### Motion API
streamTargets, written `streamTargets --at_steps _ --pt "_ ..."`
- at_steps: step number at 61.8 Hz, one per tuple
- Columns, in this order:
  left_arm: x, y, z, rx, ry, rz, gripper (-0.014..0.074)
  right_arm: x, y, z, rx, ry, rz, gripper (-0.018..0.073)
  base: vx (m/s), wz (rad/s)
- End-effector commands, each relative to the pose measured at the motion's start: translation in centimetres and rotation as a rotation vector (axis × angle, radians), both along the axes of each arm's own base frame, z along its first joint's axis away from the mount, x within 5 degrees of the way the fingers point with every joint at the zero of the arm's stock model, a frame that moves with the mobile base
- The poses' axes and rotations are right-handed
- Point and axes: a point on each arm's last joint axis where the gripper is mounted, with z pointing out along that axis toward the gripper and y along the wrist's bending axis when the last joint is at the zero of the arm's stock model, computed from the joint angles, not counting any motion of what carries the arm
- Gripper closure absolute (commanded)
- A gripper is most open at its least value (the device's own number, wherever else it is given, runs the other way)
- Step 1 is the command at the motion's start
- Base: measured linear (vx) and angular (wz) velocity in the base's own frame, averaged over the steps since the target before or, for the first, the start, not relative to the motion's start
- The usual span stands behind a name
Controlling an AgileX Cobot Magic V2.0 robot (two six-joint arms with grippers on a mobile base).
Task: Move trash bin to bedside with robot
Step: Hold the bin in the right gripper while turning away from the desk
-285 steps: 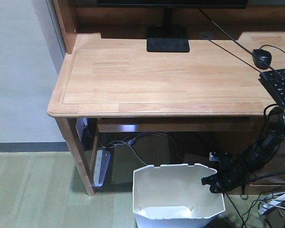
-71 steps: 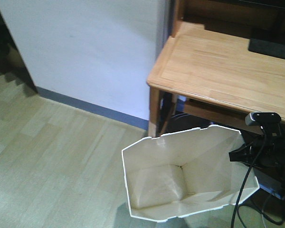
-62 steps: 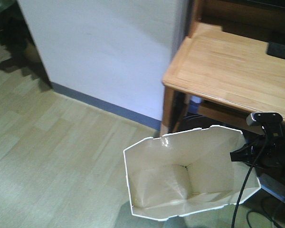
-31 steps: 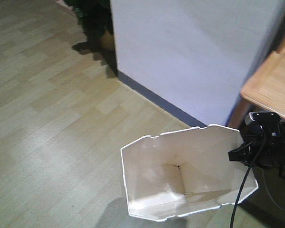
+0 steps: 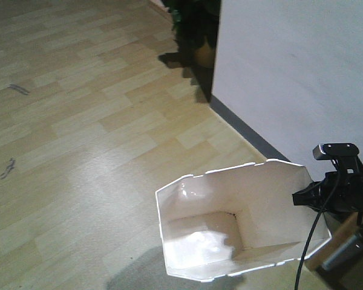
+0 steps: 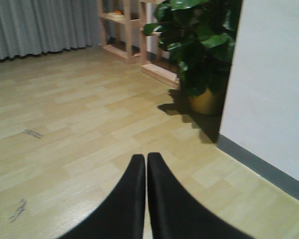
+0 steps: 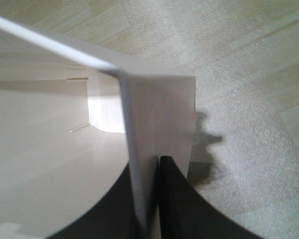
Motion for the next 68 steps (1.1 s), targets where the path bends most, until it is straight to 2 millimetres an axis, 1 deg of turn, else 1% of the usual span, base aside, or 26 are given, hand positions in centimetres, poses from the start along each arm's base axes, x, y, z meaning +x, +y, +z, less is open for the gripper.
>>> streamTargets --at_steps 1,24,55,68 --pt "0.12 -0.01 -0.27 -0.012 -0.054 0.000 0.0602 0.94 1.24 2.66 0.211 -0.094 -0.025 0.0564 0.12 0.46" --pt "0.12 -0.01 -0.27 -0.012 -0.054 0.000 0.0602 0.94 1.24 2.66 0.211 -0.094 -0.025 0.0564 0.13 0.50" --pt "0.12 -0.01 -0.27 -0.012 -0.054 0.000 0.0602 0.94 1.24 2.66 0.211 -0.094 -0.025 0.0564 0.16 0.60" --pt "0.12 -0.01 -0.27 -0.012 -0.054 0.000 0.0602 0.94 1.24 2.66 0.211 -0.094 -0.025 0.0564 0.15 0.44"
